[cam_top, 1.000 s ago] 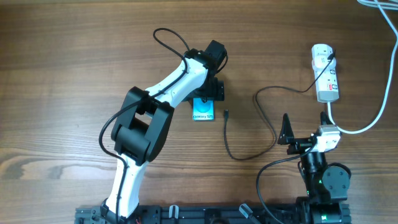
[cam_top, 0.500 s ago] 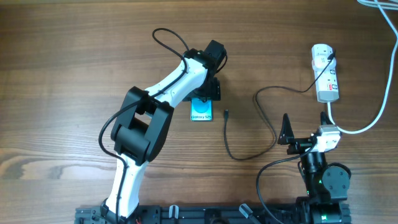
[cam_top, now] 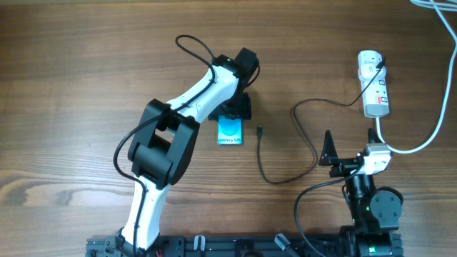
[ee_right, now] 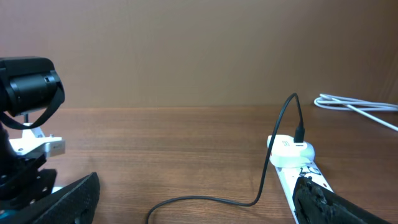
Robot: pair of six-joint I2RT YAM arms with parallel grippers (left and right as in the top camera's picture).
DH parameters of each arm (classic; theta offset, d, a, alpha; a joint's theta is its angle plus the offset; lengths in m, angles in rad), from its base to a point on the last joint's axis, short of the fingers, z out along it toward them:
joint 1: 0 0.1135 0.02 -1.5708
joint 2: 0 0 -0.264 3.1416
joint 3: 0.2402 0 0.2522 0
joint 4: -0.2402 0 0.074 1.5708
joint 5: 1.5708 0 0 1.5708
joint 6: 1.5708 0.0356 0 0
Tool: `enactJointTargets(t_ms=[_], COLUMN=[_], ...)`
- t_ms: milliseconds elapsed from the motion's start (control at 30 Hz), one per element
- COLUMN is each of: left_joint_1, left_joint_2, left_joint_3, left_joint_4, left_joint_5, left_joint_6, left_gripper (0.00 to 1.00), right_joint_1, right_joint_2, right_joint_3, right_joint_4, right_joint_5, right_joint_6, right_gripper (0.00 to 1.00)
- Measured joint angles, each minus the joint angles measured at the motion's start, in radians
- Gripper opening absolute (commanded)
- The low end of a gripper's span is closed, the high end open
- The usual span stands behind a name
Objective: Plug charger to phone and switch on socket
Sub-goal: 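Lift the phone with the left gripper and tilt it upright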
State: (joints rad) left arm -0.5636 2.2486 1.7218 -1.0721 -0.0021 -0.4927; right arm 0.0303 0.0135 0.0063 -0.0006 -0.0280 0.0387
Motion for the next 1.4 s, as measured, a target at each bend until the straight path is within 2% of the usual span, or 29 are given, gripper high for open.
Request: enactJointTargets(t_ms=[167, 333, 533, 700, 733, 933, 1200, 1400], left_joint_1=[0.000, 0.006, 0.058, 0.122, 0.150, 0.229, 0.321, 0.337], left_joint_2=[-0.001, -0.034, -0.124, -0.174, -0.185, -0.190, -0.190, -0.190], left_joint_3=[0.035, 0.039, 0.039, 0.040, 0.040, 0.041, 0.041, 0.041], left_joint_4=[-0.054, -0.114, -0.208, -0.216, -0.216, -0.216, -0.228, -0.230], left_joint_5=[0.029, 0.140, 0.433, 0.725, 0.846, 1.120, 1.354, 1.446], left_joint_6=[0.000, 0.000, 0.001, 0.032, 0.040, 0.046, 0.047, 0.046], left_gripper=[0.70, 0.70, 0.71, 0.69, 0.69, 0.68, 0.68, 0.68], right_joint_1=[0.000, 0.000, 0.000, 0.000, 0.000, 0.000, 0.000, 0.000], right_joint_2=[0.000, 0.000, 0.000, 0.000, 0.000, 0.000, 0.000, 0.000], right_joint_3=[0.000, 0.000, 0.000, 0.000, 0.000, 0.000, 0.000, 0.000], right_joint_4=[0.000, 0.000, 0.000, 0.000, 0.000, 0.000, 0.000, 0.000], right_joint_5=[0.000, 0.000, 0.000, 0.000, 0.000, 0.000, 0.000, 0.000], right_joint_6=[0.000, 0.000, 0.000, 0.000, 0.000, 0.000, 0.000, 0.000], right_gripper=[1.00, 1.00, 1.00, 1.00, 1.00, 1.00, 1.00, 1.00])
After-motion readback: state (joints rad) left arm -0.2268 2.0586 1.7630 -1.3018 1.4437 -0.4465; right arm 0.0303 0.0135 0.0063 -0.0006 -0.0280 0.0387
